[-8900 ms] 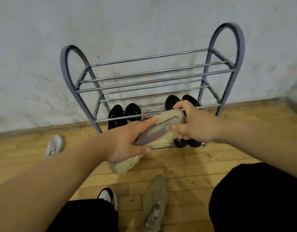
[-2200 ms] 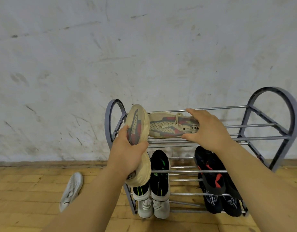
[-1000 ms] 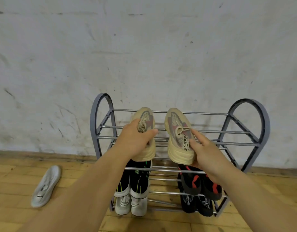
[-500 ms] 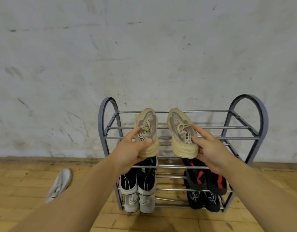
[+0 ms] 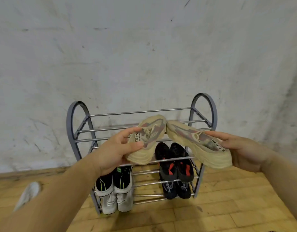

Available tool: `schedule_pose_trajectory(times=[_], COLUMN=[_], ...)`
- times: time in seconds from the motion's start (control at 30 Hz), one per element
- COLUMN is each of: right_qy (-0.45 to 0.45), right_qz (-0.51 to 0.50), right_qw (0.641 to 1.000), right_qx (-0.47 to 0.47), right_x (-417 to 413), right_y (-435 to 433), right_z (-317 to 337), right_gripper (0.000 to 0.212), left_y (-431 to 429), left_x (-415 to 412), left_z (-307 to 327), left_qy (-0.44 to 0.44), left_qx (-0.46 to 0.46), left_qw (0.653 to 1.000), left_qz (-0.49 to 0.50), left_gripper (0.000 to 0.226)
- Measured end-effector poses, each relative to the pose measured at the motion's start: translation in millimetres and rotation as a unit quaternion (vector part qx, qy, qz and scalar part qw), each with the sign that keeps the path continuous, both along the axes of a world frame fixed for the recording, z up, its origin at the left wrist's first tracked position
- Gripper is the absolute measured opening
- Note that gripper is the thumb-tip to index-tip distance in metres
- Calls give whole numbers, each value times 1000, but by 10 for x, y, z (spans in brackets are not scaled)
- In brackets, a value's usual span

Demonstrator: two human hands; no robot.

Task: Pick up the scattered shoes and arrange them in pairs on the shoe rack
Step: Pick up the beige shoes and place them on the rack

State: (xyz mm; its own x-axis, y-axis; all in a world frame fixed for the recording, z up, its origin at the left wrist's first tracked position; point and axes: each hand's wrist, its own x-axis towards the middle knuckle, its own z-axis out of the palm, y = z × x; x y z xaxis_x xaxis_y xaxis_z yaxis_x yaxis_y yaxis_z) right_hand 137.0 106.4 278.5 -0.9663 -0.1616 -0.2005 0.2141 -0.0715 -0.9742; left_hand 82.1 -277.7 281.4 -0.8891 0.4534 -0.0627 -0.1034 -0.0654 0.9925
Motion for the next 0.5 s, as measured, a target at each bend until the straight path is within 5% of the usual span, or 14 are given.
schedule_pose_trajectory(times=[0.13,0.37,0.5], right_qy=[-36,-63,-66], right_qz=[37,42,53], right_qw=[999,997,996], right_qx=[16,18,35], right_x=[226,266,189], right_y=[278,311,227], right_z=[-82,-154,-195], right_gripper=[85,56,64], left_y=[-68,-167,-321], left_x=[33,104,121], left_z=[-51,-110,-128], left_qy=[-36,-44,-48], left_qx=[-36,-67,-81], left_qw=[996,989,987], left_qz=[-78,-122,-128], left_gripper=[81,74,66])
